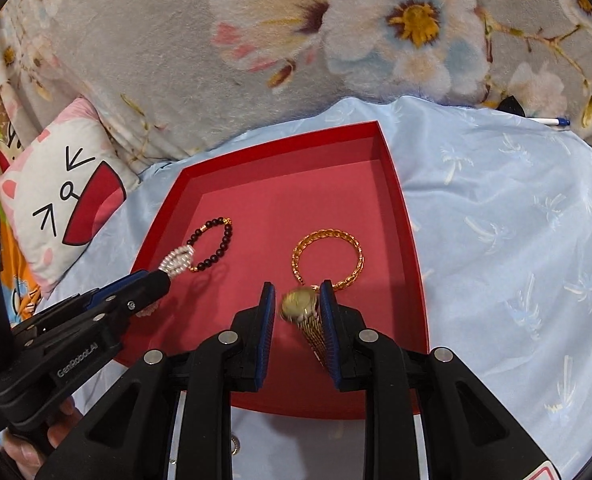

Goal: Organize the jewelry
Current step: 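Carry the watch and pearl bracelet into the red box and open both tools, then close the left tool on the gold stone ring while the right tool approaches the silver ring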

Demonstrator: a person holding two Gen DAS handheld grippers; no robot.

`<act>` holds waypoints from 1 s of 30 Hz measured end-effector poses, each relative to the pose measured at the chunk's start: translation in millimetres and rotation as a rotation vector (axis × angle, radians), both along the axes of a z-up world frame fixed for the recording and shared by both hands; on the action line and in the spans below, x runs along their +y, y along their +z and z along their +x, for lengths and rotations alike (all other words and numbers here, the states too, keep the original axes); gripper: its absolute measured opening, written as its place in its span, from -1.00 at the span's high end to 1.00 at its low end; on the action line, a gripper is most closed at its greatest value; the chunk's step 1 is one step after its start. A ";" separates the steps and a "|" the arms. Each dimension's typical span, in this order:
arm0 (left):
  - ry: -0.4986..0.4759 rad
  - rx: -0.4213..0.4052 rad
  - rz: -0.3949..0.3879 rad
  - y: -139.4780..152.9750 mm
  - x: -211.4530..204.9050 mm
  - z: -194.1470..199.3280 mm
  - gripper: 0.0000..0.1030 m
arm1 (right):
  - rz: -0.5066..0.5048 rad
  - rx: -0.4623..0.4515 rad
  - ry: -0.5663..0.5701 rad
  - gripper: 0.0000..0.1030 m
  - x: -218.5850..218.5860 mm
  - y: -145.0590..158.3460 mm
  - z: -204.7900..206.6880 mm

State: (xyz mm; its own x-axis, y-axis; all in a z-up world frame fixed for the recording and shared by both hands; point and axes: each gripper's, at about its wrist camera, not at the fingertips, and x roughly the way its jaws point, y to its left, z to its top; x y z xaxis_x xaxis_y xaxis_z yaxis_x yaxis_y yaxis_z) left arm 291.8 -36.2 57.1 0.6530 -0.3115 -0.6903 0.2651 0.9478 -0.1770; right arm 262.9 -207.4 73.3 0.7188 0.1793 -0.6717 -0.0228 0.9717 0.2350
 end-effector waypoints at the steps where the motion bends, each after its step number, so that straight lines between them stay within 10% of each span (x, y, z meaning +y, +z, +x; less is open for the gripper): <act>1: 0.010 -0.002 0.002 -0.9 0.4 0.7 0.47 | -0.006 -0.005 -0.009 0.48 -0.4 -0.1 -1.3; 3: 0.033 -0.007 0.013 -0.7 1.2 0.9 0.15 | -0.005 -0.018 -0.013 0.36 -2.7 1.6 -5.6; 30: 0.065 0.045 -0.042 -35.4 53.1 -181.3 0.08 | 0.003 0.047 0.035 0.30 15.9 -41.9 -206.4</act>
